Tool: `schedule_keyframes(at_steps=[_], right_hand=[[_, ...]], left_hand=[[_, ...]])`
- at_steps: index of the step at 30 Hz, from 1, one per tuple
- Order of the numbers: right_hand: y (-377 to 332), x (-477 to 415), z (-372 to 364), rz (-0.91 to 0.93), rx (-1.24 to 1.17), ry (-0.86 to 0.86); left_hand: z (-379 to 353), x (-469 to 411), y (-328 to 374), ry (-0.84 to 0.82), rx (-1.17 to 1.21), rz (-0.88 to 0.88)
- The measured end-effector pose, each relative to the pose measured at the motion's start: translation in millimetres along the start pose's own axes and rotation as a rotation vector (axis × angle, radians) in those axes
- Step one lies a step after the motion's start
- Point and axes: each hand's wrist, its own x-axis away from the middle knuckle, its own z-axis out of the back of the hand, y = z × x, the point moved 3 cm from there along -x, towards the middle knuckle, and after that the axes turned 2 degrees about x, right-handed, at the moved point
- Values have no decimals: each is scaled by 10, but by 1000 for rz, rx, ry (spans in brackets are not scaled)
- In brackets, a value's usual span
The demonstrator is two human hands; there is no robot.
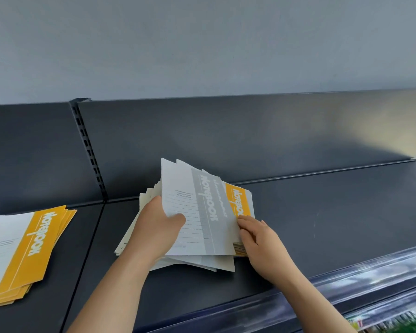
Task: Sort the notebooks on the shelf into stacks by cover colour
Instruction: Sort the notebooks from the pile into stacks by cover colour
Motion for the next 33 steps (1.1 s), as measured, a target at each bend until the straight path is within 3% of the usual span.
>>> schedule_keyframes(at_steps=[9, 12, 17, 25, 33], right_hand=[[-477, -55, -75, -27, -269, 55], [-754, -47, -84, 18, -405, 69], [-1228, -18, -280, 131, -415, 39], [-2095, 155, -942, 211, -484, -128], [-3154, 481, -1886, 228, -524, -252]], left_hand=[[290, 202, -110, 40, 220, -12], [497, 265, -198, 118, 218, -15], [884, 414, -393, 182, 168, 8], [1877, 871, -721, 243, 153, 84], [3169, 1557, -1137, 419, 96, 88]])
